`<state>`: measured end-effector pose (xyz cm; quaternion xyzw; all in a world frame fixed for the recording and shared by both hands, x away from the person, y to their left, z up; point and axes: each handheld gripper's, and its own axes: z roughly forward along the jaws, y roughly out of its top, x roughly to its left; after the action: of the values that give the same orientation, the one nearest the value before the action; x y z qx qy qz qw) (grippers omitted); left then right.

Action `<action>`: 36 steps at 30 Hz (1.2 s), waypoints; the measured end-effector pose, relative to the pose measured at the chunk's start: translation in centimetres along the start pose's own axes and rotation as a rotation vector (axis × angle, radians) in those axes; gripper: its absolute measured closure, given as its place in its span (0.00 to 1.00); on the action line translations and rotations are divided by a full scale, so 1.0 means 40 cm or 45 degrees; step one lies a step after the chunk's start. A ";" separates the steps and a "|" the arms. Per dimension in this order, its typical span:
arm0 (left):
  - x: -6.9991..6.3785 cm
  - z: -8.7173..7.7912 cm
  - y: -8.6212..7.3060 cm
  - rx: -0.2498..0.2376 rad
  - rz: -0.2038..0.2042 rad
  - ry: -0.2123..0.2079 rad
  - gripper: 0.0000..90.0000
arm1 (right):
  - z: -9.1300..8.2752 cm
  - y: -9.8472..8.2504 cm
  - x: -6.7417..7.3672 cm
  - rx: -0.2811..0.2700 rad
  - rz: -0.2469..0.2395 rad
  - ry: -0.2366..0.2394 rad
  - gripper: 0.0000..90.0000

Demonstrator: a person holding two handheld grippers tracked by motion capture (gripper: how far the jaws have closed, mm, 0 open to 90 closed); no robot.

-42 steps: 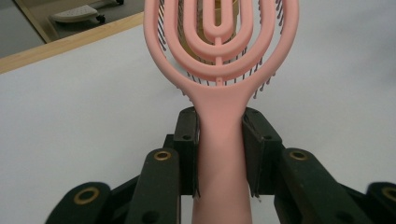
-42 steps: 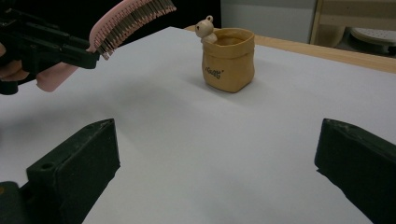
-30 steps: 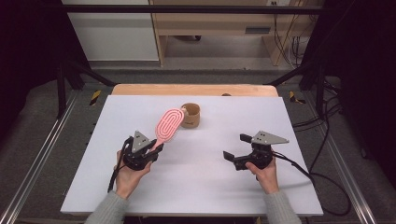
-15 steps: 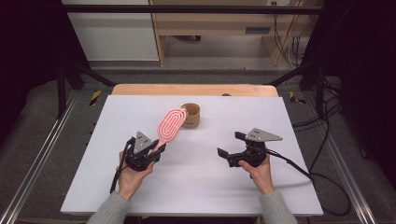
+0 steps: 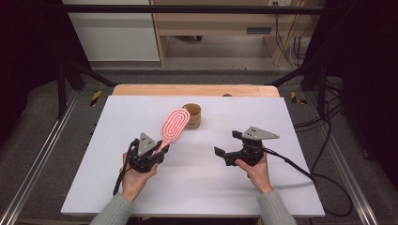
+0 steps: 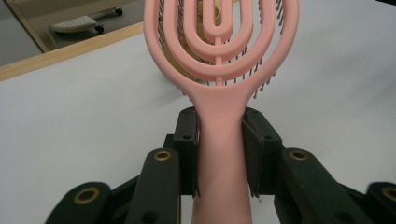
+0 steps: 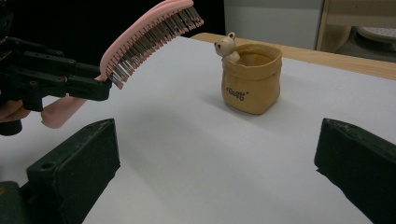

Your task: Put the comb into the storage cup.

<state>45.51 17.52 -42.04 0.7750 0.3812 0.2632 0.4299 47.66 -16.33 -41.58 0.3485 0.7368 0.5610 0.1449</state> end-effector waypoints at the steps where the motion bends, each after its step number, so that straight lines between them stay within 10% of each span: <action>1: -0.001 0.000 0.000 0.000 0.003 -0.001 0.77 | 0.002 0.001 0.001 -0.001 0.004 0.005 0.00; 36: -0.034 0.019 0.040 -0.059 0.001 -0.006 0.77 | 0.045 0.070 0.025 -0.080 0.075 0.032 0.01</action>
<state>45.86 15.49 -41.13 0.7656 0.3736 0.2704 0.4485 49.03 -14.00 -39.41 0.3581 0.7099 0.5924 0.1298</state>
